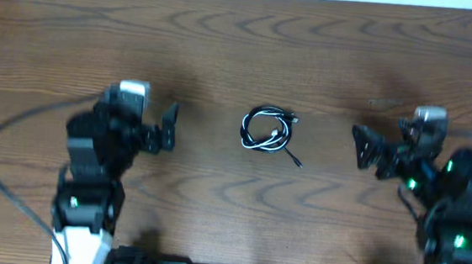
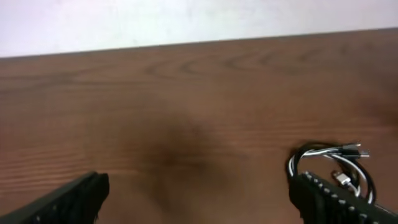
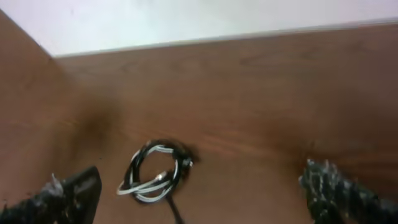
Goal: Untangle cables
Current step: 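Reach the left gripper forward and grasp the black-and-white cable bundle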
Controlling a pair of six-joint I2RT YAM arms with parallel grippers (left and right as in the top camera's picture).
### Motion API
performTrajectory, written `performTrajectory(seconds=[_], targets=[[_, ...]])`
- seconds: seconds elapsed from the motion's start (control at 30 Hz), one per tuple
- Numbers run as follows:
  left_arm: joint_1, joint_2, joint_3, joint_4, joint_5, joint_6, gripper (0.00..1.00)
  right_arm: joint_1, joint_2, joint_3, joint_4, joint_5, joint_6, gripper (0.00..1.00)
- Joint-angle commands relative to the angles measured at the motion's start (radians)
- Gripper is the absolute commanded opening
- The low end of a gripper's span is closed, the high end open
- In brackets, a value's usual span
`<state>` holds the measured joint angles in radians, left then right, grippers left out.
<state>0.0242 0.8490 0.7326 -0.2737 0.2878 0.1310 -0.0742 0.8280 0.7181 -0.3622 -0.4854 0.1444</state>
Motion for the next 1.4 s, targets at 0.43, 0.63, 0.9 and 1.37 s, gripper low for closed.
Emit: performTrajectory(seconds=[0.43,0.63,0.9,1.37], targets=[[-0.386,0.682,0.544,-0.277,0.193,-0.011,0.98,-0.051,0.566,0.414,-0.246,-0.180,-0.053,0.98],[-0.456,0.824,0.544,-0.280,0.248,0.154,0.95,-0.050,0.566,0.412,-0.252,-0.175,-0.052,0.97],[-0.505,1.037,0.544,-0.299,0.248,0.252,0.87,-0.049,0.566,0.412,-0.288,-0.168,-0.043,0.95],[-0.505,1.163,0.544,-0.319,0.265,0.314,0.64,-0.048,0.566,0.412,-0.309,-0.168,-0.036,0.99]])
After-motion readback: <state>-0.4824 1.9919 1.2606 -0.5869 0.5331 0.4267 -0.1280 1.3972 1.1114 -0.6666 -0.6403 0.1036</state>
